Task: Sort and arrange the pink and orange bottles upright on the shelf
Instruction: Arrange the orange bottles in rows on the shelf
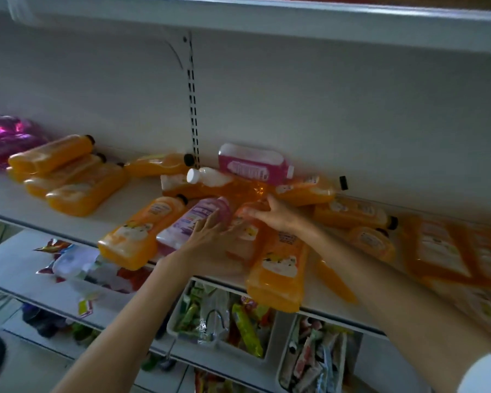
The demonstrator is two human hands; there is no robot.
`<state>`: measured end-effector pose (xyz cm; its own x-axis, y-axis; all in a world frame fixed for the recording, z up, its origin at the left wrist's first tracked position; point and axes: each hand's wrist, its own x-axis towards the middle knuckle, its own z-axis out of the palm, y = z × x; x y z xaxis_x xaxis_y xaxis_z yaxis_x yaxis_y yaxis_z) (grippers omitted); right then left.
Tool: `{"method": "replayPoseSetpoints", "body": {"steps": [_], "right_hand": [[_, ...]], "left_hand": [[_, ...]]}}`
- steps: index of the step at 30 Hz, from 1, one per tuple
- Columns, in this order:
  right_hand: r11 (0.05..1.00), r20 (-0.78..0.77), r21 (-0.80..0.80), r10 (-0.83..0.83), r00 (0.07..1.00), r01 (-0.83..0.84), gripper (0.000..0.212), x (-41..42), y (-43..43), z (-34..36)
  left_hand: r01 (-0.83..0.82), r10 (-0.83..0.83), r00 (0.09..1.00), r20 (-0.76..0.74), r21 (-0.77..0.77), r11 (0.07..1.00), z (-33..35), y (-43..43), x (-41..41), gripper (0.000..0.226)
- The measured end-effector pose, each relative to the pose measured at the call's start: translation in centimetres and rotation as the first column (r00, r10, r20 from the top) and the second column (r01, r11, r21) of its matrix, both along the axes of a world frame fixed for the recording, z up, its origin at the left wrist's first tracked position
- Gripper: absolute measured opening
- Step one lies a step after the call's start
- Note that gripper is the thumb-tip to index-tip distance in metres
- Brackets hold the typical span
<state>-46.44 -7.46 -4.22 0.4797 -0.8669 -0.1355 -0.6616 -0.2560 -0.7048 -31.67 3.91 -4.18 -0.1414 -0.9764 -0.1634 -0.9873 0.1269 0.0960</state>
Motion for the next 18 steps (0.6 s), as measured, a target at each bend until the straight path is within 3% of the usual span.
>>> {"method": "replayPoseSetpoints", "body": {"steps": [2, 4, 6, 9, 11, 13, 16, 18], "right_hand": [[0.999, 0.01, -0.049, 0.015, 1.0, -0.015, 0.065, -0.3, 0.1, -0.4], [0.99, 0.042, -0.144, 0.004, 0.999, 0.002, 0.053, -0.7, 0.2, -0.4], [0.977, 0.175, -0.208, 0.002, 0.985, 0.035, 0.043, -0.9, 0.6, 0.3], [0.959, 0.353, -0.271, 0.017, 0.936, 0.085, 0.035, -0.5, 1.2, 2.3], [0.962, 0.39, -0.249, -0.003, 0.921, 0.108, 0.043, -0.4, 1.5, 3.6], [0.967, 0.437, -0.209, -0.04, 0.899, 0.145, 0.059, -1.0, 1.7, 4.3], [0.948, 0.577, -0.15, -0.147, 0.803, 0.281, 0.07, -3.1, 1.4, 5.2], [0.926, 0.61, -0.141, -0.198, 0.767, 0.351, 0.066, -5.0, 1.3, 5.7]], "left_hand": [[0.028, -0.023, 0.999, 0.047, -0.095, 0.995, -0.6, 0.2, 0.5, 0.097], [0.077, -0.054, 0.995, 0.078, -0.322, 0.944, -1.8, 0.5, 0.5, 0.098], [0.039, -0.02, 0.998, 0.051, -0.4, 0.916, -2.6, 0.5, 0.1, 0.1], [-0.079, -0.065, 0.955, -0.291, -0.456, 0.886, -1.5, 0.0, 0.3, 0.085], [-0.091, -0.19, 0.851, -0.489, -0.495, 0.864, -0.3, 0.0, 0.1, 0.097], [-0.067, -0.322, 0.794, -0.517, -0.6, 0.797, 1.1, -0.2, -0.7, 0.082], [-0.111, -0.344, 0.797, -0.497, -0.68, 0.724, 2.7, -0.7, -2.6, 0.072], [-0.178, -0.257, 0.817, -0.517, -0.648, 0.741, 3.1, -1.3, -4.5, 0.082]]}}
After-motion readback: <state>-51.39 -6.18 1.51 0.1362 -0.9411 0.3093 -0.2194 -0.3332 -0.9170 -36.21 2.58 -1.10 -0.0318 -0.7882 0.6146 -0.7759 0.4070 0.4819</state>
